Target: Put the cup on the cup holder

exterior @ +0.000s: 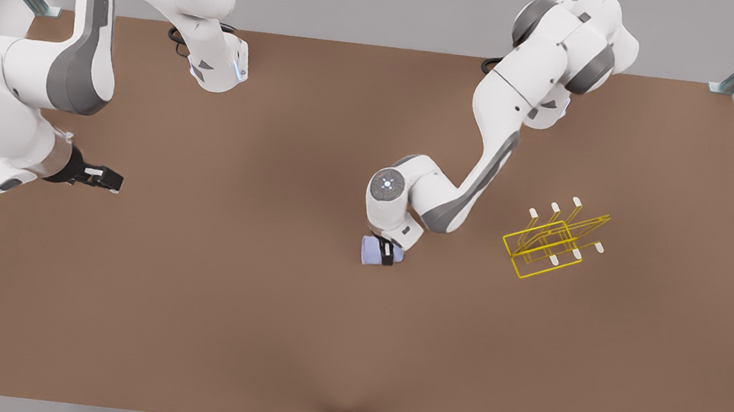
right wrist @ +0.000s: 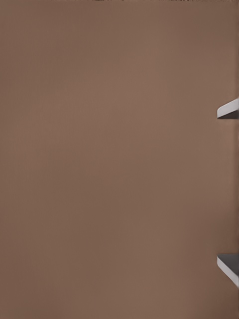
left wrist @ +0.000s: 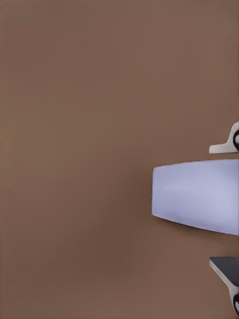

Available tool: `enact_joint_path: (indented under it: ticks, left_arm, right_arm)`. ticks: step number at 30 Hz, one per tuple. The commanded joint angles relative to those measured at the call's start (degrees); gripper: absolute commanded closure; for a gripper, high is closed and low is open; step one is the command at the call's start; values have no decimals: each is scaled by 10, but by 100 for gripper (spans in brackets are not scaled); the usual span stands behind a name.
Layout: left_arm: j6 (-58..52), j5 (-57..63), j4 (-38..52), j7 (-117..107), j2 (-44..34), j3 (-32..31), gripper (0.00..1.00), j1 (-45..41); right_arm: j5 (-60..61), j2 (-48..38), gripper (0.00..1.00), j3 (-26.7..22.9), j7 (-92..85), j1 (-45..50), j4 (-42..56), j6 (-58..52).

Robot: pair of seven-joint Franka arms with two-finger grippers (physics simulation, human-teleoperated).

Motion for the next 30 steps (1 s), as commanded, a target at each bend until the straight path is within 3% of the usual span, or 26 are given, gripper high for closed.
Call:
enact_joint_path:
  ticks: [1, 4, 24, 26, 30]
  left_arm:
    - [53, 23, -5, -59, 2, 0, 0, -2]
    - [51, 23, 2, -59, 4, 0, 0, -2]
    - [62, 73, 2, -67, 59, 3, 0, -22]
    - [62, 73, 2, -68, 59, 2, 23, -22]
    - [54, 74, 7, -56, 50, 3, 22, -22]
  right_arm:
    - [3, 16, 0, -5, -77, -9, 14, -5]
    - [2, 45, 0, -3, -72, -6, 72, -7]
    - [-2, 48, 0, -3, -75, -7, 92, -28]
    - [-2, 48, 0, -3, -75, -6, 92, -28]
    - [-3, 48, 0, -3, -77, -6, 92, -40]
